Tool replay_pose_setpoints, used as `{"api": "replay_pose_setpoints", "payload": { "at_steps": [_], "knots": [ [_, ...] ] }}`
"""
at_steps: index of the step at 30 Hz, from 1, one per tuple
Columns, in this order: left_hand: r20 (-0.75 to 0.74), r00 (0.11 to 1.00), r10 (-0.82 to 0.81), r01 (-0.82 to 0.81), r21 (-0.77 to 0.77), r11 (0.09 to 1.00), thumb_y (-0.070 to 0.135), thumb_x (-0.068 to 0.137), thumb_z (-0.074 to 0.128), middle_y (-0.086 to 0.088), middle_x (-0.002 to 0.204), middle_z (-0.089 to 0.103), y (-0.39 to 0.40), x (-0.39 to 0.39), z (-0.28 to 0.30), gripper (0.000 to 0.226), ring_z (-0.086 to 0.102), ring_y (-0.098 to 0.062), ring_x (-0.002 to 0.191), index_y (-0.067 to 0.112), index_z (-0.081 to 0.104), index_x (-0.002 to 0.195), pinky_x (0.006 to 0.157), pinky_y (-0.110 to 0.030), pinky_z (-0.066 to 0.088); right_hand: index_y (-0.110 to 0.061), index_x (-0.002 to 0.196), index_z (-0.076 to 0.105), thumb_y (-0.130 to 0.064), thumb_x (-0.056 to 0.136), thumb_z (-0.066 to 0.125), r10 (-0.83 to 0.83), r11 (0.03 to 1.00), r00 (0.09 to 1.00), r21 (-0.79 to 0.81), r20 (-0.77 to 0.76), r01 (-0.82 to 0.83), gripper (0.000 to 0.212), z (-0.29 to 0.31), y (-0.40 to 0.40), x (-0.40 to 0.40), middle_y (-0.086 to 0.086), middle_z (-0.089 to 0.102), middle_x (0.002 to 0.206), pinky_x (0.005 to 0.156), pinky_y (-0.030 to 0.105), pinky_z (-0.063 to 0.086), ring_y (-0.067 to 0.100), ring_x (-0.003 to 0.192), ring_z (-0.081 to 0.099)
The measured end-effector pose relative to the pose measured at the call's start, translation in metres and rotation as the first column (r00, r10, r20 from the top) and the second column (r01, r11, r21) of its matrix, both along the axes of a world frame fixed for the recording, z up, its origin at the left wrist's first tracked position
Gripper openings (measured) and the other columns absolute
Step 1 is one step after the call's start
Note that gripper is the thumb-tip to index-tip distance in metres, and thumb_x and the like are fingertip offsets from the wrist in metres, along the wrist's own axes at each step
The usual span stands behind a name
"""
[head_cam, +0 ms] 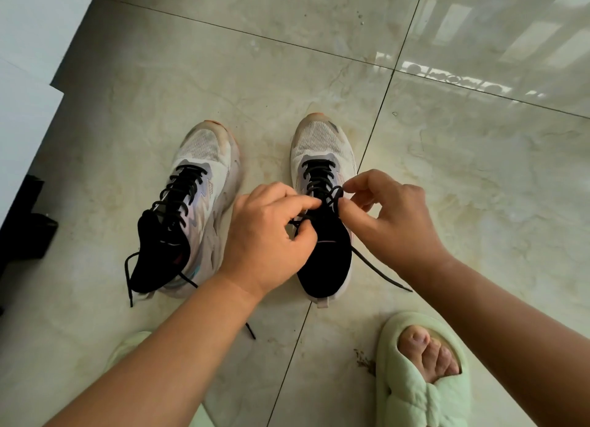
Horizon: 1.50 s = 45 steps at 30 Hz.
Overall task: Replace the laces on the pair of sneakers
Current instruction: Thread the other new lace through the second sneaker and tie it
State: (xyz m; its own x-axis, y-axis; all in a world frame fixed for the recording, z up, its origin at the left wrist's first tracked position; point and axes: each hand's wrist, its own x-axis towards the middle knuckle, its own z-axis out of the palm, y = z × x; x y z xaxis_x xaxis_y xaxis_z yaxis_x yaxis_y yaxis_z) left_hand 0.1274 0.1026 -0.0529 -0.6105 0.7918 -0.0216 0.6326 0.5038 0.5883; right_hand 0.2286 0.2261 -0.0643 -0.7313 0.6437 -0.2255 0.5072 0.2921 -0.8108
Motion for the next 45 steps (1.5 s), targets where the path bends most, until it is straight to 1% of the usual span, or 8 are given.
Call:
{"api": "replay_pose_setpoints", "payload": {
  "at_steps": [5,10,14,20,24,32,41,45],
  "knots": [
    [0.008,0.999,-0.053,0.053,0.015,0.998,0.02,0.07,0.07,0.008,0.076,0.058,-0.002,-0.002,-0.004,0.016,0.054,-0.01,0.066,0.015,0.074,0.085,0.072,-0.043,0.047,-0.013,0.077,0.067,-0.016,0.076,0.047,-0.057,0.961,0.996,-0.276,-0.074,0.034,0.021,0.007,0.007,-0.001,-0.003,0.067,0.065,0.061,0.018,0.045,0.008,0.067,0.058],
    [0.027,1.0,0.012,-0.013,0.055,0.998,0.019,0.076,0.072,0.007,0.072,0.056,-0.002,-0.003,-0.008,0.009,0.055,-0.015,0.062,0.013,0.075,0.081,0.063,-0.032,0.048,-0.012,0.064,0.062,-0.041,0.084,0.059,-0.034,0.979,0.998,-0.198,0.053,0.044,0.035,0.002,0.007,-0.009,0.001,0.065,0.061,0.064,0.029,0.043,0.016,0.061,0.055],
    [0.032,0.999,0.027,-0.029,0.066,0.997,0.015,0.076,0.074,0.003,0.073,0.059,0.001,-0.004,-0.01,0.008,0.049,-0.007,0.059,0.01,0.075,0.083,0.06,-0.015,0.041,-0.011,0.066,0.062,-0.026,0.082,0.06,-0.006,0.992,0.989,-0.126,0.146,0.025,0.022,-0.005,0.011,-0.012,0.008,0.064,0.064,0.084,0.043,0.046,0.026,0.069,0.056],
    [0.076,0.997,0.02,-0.023,0.034,0.999,0.013,0.074,0.077,0.006,0.074,0.055,0.003,-0.006,-0.01,0.014,0.047,-0.001,0.059,0.01,0.075,0.087,0.062,-0.003,0.036,-0.028,0.066,0.064,-0.039,0.083,0.063,-0.04,0.981,0.996,-0.184,0.084,0.055,0.02,-0.003,0.011,-0.01,-0.003,0.057,0.053,0.066,0.026,0.04,0.011,0.058,0.052],
    [0.032,0.998,0.061,-0.063,0.053,0.997,0.013,0.077,0.075,0.002,0.071,0.058,0.004,-0.008,-0.007,0.005,0.055,-0.012,0.06,0.009,0.073,0.078,0.061,-0.017,0.043,-0.021,0.068,0.064,-0.028,0.086,0.062,-0.023,0.999,0.996,-0.025,0.085,0.025,0.02,-0.005,0.015,-0.007,-0.007,0.06,0.063,0.083,0.035,0.038,0.011,0.065,0.054],
    [-0.106,0.974,0.198,-0.187,0.108,0.976,0.02,0.084,0.063,0.0,0.069,0.063,-0.009,0.001,-0.009,0.015,0.055,-0.013,0.062,0.009,0.069,0.077,0.058,-0.027,0.043,-0.01,0.061,0.045,-0.017,0.082,0.05,-0.189,0.932,0.957,0.349,0.22,0.104,0.022,-0.019,0.009,0.008,0.003,0.049,0.062,0.074,0.029,0.019,0.02,0.064,0.045],
    [0.187,0.965,0.183,-0.209,0.129,0.969,0.014,0.086,0.065,0.015,0.064,0.056,-0.012,-0.003,-0.012,0.005,0.055,-0.001,0.056,0.011,0.067,0.083,0.059,-0.031,0.053,-0.008,0.074,0.059,-0.009,0.084,0.059,-0.233,0.899,0.967,-0.403,-0.106,0.172,0.01,-0.001,0.006,0.006,0.0,0.067,0.064,0.047,0.006,0.036,-0.002,0.048,0.053],
    [0.237,0.962,0.135,-0.168,0.124,0.978,0.01,0.082,0.069,0.015,0.075,0.061,-0.003,-0.007,-0.014,0.006,0.055,0.0,0.062,0.012,0.072,0.086,0.063,-0.013,0.047,-0.012,0.076,0.061,-0.008,0.083,0.06,-0.136,0.906,0.988,-0.412,-0.079,0.092,0.008,0.003,0.007,0.001,-0.004,0.059,0.055,0.048,0.009,0.038,0.001,0.048,0.05]
  ]
}}
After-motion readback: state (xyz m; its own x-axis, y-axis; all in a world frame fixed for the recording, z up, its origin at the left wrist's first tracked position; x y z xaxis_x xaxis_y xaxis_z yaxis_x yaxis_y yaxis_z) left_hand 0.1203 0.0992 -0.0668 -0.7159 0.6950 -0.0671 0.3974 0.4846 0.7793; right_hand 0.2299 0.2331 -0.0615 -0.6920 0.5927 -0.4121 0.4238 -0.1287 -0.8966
